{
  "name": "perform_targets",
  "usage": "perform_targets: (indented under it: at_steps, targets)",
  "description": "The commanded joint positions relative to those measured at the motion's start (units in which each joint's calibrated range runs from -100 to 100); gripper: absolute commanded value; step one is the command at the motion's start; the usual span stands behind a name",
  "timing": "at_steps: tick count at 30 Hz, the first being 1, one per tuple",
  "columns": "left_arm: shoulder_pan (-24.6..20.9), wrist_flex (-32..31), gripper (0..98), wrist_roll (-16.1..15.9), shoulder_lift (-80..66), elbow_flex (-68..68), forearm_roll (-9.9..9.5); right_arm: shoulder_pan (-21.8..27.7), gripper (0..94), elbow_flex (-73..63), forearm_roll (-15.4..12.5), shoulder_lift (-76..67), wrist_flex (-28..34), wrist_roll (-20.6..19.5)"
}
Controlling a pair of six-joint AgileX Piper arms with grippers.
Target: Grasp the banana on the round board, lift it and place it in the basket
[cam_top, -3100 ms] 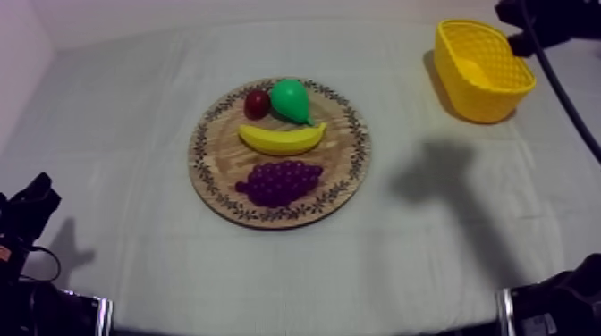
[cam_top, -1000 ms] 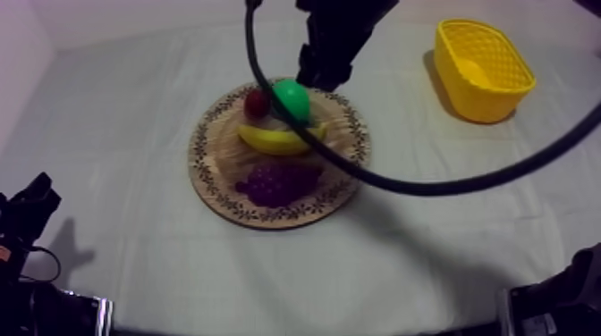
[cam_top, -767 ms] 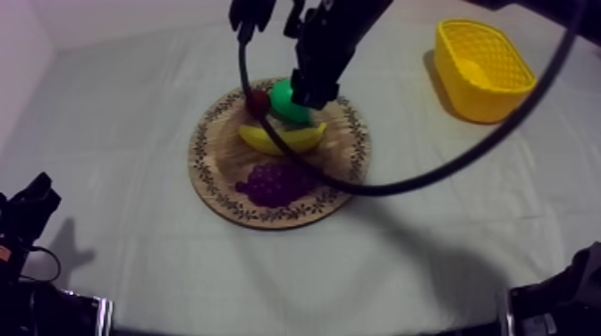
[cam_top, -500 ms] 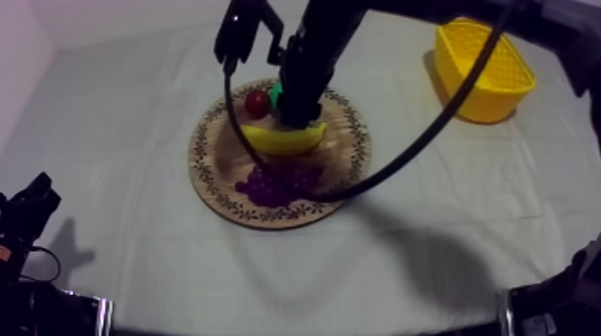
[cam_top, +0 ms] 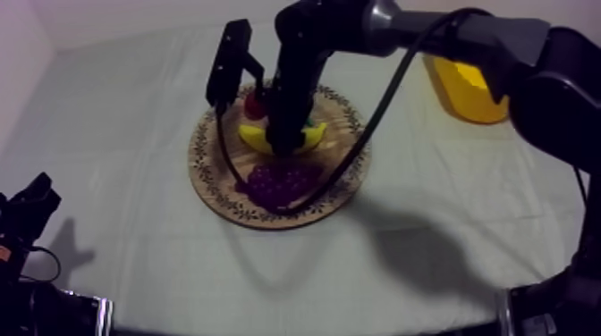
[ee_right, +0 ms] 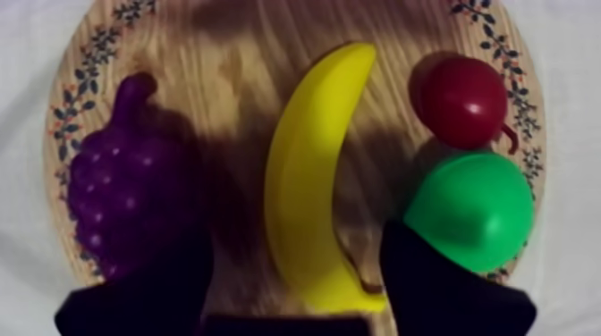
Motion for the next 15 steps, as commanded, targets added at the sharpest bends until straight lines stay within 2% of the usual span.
perform_targets:
  at_steps: [1,15]
  targets:
    - [-0.01,-0.02,0.1,0.02,-0.05,-0.01,-0.03,0.08,52.9,-1.22,-0.16,1.88,0.44,0.09]
    - [-0.01,-0.02,0.1,0.02,-0.05,-0.01,-0.03,-0.33,48.1,-7.08,0.09,8.52,0.03,0.12]
